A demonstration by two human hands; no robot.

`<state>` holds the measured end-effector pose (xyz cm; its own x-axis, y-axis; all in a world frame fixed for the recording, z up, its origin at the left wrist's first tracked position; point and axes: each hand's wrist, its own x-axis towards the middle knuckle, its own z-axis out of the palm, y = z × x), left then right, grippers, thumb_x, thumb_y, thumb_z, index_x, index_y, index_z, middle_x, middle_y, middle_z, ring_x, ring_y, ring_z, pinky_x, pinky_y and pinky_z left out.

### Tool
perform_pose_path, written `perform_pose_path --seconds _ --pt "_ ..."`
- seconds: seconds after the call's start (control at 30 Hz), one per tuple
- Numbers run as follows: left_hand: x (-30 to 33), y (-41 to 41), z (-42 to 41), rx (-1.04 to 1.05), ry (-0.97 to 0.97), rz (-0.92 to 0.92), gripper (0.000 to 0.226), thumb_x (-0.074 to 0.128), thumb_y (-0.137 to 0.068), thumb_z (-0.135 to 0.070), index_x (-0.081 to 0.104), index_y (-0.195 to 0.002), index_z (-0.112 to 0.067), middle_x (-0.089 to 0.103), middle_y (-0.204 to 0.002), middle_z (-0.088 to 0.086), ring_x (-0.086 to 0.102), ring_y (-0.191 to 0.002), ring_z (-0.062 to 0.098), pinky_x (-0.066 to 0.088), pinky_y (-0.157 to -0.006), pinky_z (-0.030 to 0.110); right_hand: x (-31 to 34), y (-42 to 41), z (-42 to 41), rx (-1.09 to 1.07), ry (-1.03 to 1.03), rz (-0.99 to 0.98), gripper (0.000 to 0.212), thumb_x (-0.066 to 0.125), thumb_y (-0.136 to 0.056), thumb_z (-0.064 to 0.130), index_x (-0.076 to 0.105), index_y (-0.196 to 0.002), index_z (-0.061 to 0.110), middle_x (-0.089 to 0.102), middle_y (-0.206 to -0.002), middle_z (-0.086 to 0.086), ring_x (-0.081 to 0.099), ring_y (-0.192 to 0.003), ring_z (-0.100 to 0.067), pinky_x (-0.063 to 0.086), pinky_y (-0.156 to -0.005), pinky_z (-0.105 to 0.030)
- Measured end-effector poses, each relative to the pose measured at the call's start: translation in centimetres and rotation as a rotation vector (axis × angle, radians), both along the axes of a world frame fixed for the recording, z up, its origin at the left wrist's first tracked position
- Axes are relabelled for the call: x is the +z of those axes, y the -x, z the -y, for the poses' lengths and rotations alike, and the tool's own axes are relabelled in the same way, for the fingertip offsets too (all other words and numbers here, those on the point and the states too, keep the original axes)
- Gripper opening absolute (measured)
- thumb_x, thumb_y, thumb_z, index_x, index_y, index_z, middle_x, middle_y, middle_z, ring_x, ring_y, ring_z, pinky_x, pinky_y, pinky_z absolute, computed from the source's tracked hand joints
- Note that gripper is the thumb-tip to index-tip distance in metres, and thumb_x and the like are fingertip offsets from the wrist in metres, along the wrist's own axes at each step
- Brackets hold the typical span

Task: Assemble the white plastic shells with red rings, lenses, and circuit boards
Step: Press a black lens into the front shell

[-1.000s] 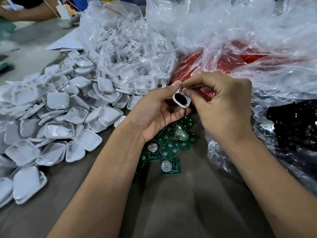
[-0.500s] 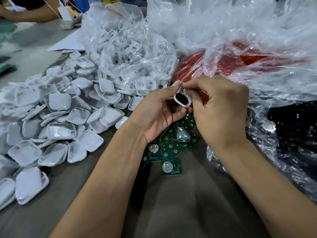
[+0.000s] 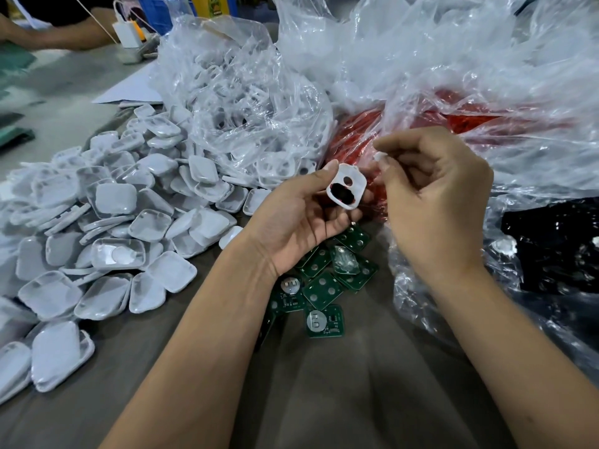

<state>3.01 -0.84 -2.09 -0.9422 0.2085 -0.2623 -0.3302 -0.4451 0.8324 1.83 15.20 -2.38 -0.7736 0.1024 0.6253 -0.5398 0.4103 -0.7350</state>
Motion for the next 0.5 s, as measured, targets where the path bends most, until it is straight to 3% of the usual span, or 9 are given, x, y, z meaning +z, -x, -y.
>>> perform_pose_path --seconds 0.1,0.3,0.4,0.5 --pt "-0.13 0.08 0.27 0.003 -0.029 0.005 0.032 0.054 -0.104 -0.025 0.067 -0.122 -0.001 0.072 -0.098 0.024 0.064 -0.066 0.021 0.055 -0.055 0.020 0.00 0.38 -0.38 0.047 0.096 0.090 0.019 0.076 -0.089 0.005 0.079 -0.099 0.021 0.077 -0.093 0.003 0.076 -0.083 -0.011 0.064 -0.075 -0.032" --pt "-0.24 0.27 0.42 -0.002 0.008 -0.009 0.032 0.046 -0.106 -0.018 0.075 -0.112 -0.006 0.074 -0.094 0.021 0.066 -0.064 0.021 0.055 -0.054 0.021 0.17 0.53 -0.47 0.154 0.129 0.187 0.024 0.078 -0.088 0.000 0.080 -0.097 0.022 0.079 -0.091 0.007 0.077 -0.080 -0.007 0.061 -0.070 -0.020" --pt "-0.13 0.29 0.46 0.013 0.049 -0.023 0.031 0.051 -0.104 -0.017 0.080 -0.098 -0.008 0.072 -0.090 0.015 0.066 -0.061 0.021 0.055 -0.054 0.022 0.20 0.47 -0.59 0.166 0.117 0.215 0.020 0.082 -0.086 0.004 0.081 -0.098 0.021 0.079 -0.087 0.007 0.077 -0.080 -0.009 0.062 -0.072 -0.023" --pt "-0.03 0.16 0.50 -0.024 0.124 -0.073 0.026 0.051 -0.098 -0.002 0.074 -0.109 -0.006 0.070 -0.085 0.010 0.065 -0.062 0.018 0.053 -0.055 0.020 0.23 0.45 -0.58 0.148 0.087 0.236 0.015 0.087 -0.083 0.009 0.081 -0.095 0.017 0.079 -0.085 0.007 0.076 -0.078 -0.010 0.063 -0.073 -0.026"
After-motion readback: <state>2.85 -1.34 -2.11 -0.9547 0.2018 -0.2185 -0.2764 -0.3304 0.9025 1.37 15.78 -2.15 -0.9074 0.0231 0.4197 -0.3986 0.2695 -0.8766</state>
